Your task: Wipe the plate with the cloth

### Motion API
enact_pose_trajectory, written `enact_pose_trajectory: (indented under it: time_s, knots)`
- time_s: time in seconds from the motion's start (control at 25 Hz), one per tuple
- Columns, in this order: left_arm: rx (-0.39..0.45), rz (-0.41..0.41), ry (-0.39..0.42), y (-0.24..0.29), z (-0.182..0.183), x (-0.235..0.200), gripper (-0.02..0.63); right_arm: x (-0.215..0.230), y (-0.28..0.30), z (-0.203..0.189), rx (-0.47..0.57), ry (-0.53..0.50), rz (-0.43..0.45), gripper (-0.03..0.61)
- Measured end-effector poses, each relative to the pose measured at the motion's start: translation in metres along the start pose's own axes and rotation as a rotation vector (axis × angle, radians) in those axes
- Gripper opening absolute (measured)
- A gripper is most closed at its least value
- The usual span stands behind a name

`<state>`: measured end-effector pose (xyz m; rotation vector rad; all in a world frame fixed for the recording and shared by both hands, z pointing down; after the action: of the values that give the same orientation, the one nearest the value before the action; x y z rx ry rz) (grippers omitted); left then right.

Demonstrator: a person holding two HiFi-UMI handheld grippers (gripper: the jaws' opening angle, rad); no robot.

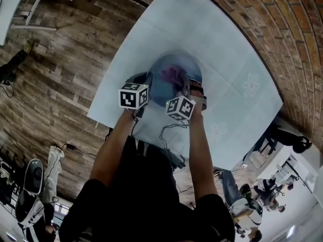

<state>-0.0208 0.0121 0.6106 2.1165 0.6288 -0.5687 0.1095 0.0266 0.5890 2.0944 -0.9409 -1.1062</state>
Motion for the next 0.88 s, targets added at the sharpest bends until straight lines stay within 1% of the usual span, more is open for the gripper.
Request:
enact_pose_trajectory:
  time_s: [0.24,0.68,0.88]
  knots:
    - [0.003,-0.002,-0.001,0.001,0.0,0.0,0.044,-0.019,-0.006,0.008,0.013,-0.013,0.043,0.066]
    - [0.003,-0.001,0.002,0.001,0.001,0.0,0.043,-0.051,-0.022,0.013,0.017,-0.008,0.119,0.066]
    - [0.004,0.003,0.002,0.002,-0.001,0.001,0.044,-0.063,-0.029,0.012,0.015,-0.01,0.171,0.066]
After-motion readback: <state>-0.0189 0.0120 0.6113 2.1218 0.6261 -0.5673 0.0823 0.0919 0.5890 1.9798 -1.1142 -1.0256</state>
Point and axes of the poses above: the fingertips, and each gripper's own axes: y forward along the fingers, x to its right, z out of its top, the point moved 5 cm from there along -y, backward along the fingers, and after that the axes turned 12 degrees about x, right-handed, at the moved point
